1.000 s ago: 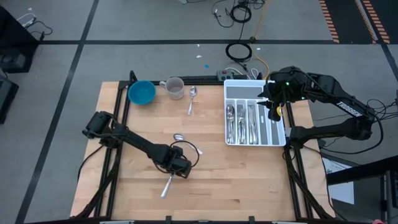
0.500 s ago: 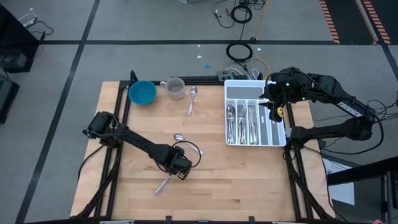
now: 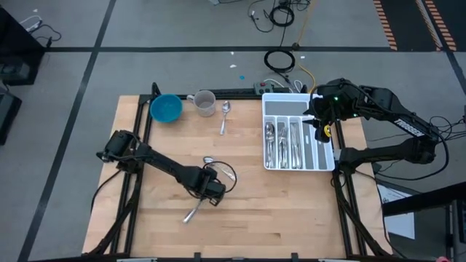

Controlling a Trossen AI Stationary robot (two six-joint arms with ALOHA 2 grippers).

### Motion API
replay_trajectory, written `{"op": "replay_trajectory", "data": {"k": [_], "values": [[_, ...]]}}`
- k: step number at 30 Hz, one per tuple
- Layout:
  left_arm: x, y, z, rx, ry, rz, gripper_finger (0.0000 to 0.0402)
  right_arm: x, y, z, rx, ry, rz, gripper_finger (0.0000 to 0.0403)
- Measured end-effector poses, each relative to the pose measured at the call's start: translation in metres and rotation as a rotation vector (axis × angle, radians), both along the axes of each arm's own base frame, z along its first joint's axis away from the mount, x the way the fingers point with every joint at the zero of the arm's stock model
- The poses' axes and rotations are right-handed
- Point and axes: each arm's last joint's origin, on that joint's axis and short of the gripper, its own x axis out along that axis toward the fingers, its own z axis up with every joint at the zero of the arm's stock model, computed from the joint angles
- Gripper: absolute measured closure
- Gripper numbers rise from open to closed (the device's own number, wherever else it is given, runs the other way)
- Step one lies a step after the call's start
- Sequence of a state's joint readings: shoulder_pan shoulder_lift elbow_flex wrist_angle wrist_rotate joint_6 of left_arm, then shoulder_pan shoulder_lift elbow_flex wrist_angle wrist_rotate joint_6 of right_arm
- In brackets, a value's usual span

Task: Sort silverware
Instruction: Put the table knife in the silverware tray

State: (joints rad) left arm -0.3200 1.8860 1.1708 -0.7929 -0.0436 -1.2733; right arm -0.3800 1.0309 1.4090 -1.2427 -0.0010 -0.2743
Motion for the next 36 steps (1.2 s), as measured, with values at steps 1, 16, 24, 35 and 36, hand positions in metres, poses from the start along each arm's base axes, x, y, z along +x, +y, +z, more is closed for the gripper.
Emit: {"op": "replay_trajectory", "data": {"k": [1,16,24,35,36], "values": [[0.001,0.001,0.002,0.008,0.002,0.003,0.04,0.0,0.0,0.0,0.0,0.0,0.0,0.0273],[0.02,0.013,0.058,0.152,-0.021,-0.079,0.0399,0.017,-0.003,-0.014,0.035,-0.046,0.055,0.0273],[-0.018,0.005,0.116,0.159,0.104,-0.177,0.038,0.085,0.005,-0.081,0.221,-0.044,0.256,0.0244],[-0.089,-0.003,0.202,0.266,-0.319,-0.11,0.0387,0.189,0.048,-0.159,0.249,-0.013,0.512,0.0165],[-0.092,-0.002,0.205,0.277,-0.331,-0.108,0.0387,0.197,0.053,-0.162,0.257,-0.02,0.524,0.016]]}}
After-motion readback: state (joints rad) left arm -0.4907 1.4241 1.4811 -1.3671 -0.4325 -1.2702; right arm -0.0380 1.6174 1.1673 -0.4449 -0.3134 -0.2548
